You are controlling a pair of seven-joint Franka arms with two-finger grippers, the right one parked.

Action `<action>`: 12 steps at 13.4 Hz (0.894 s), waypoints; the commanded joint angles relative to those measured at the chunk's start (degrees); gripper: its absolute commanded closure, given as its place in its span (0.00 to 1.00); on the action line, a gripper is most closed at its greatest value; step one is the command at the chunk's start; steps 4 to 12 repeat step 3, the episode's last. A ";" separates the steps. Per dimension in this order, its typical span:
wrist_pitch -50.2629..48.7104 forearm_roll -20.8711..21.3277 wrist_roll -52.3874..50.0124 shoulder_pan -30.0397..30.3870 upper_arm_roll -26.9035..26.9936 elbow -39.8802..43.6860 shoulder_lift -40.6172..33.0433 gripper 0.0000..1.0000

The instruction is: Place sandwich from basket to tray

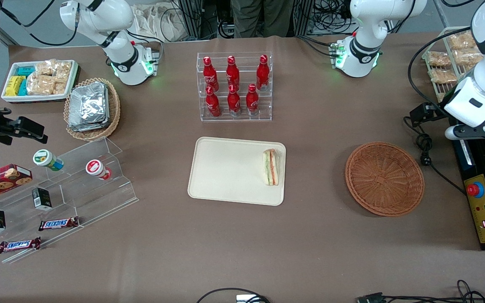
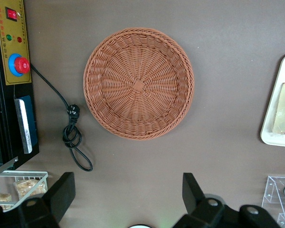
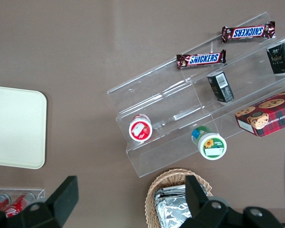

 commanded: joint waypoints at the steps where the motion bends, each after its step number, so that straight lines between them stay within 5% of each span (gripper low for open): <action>1: -0.31 -0.45 -0.28 0.15 -0.18 0.08 -0.20 0.00; 12: -0.13 -0.46 -0.02 0.24 -0.18 0.08 -0.20 0.00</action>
